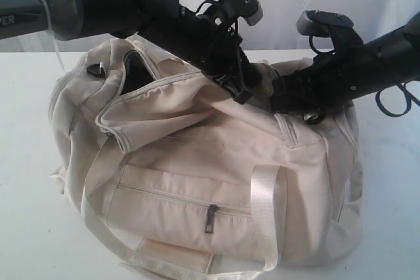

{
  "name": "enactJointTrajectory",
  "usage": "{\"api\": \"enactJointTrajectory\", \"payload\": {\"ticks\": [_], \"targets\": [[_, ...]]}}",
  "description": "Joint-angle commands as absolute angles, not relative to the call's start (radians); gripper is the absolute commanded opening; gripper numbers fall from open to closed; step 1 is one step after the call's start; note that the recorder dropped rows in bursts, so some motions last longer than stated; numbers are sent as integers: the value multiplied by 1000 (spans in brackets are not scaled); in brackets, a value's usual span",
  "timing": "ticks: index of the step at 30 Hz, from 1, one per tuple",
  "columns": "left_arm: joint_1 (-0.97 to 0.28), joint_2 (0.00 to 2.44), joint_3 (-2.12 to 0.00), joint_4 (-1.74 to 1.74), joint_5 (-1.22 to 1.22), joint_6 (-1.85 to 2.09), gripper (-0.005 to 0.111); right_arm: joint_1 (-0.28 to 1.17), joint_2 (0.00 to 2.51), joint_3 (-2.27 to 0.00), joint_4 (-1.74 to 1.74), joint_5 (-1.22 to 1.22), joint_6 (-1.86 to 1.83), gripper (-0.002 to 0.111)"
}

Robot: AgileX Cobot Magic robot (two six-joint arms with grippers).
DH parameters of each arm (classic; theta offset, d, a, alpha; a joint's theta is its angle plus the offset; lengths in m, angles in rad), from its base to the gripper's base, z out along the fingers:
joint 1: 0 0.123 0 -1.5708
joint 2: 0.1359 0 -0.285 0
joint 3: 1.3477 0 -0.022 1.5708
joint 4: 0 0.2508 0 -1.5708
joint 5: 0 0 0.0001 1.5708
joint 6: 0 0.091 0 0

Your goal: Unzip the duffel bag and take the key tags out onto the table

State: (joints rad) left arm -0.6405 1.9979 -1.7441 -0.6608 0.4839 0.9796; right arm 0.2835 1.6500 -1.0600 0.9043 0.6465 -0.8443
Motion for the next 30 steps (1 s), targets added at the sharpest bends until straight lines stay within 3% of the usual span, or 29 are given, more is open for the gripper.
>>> {"api": "enactJointTrajectory", "payload": {"ticks": [1, 12, 15, 21, 30], "targets": [[-637, 1978, -1748, -671, 531, 974, 0, 283, 1653, -1057, 896, 672, -848, 0], [-637, 1978, -1746, -671, 542, 974, 0, 279, 1534, -1086, 750, 810, -720, 0], [-637, 1978, -1746, -667, 552, 974, 12, 279, 1530, -1086, 745, 830, -711, 0], [-637, 1978, -1746, -626, 617, 988, 50, 279, 1507, -1086, 715, 836, -675, 0], [-640, 1935, -1746, -657, 673, 1002, 54, 279, 1492, -1086, 654, 842, -630, 0]]}}
